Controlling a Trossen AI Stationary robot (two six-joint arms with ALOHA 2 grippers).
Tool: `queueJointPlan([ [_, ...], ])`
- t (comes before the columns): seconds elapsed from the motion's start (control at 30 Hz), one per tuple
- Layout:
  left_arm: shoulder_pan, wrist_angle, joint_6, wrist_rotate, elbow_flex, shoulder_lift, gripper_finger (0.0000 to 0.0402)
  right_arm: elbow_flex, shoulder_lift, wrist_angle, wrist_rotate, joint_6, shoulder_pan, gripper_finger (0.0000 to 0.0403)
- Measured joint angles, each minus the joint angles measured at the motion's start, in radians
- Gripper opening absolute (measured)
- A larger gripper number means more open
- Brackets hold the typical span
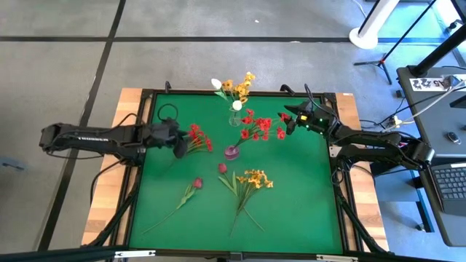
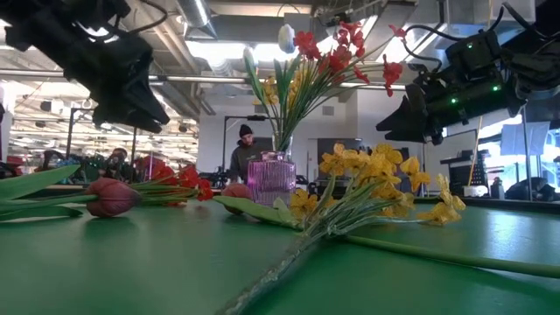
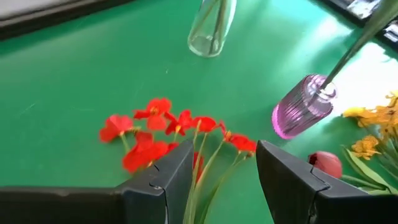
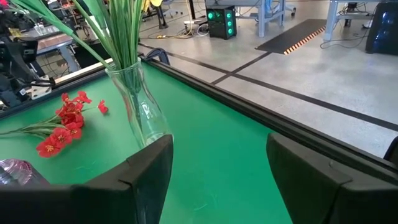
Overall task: Sort flowers into vase by color
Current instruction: Put the red flowers into the violet vase
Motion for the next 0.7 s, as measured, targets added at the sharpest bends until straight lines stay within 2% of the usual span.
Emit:
queueJointPlan([
  [0.27,0.01,-0.303,-0.133,0.014,0.09,0.027,0.0169,0.0,0.0,0.001,0.0,0.0,0.0,0.0256],
  [0.43,0.01,-0.349,-0.185,0.091,0.091,0.088,0.0169,0.0,0.0,0.002,0.023,-0.001,0.0,0.0256],
  [0.6,0.01,-0.348,-0.184,0.1,0.091,0.161,0.0169,0.0,0.0,0.003,0.027,-0.001,0.0,0.0256],
  [0.7,0.01,-0.353,-0.184,0.151,0.091,0.202,0.0169,0.0,0.0,-0.008,0.027,-0.004,0.0,0.0256],
])
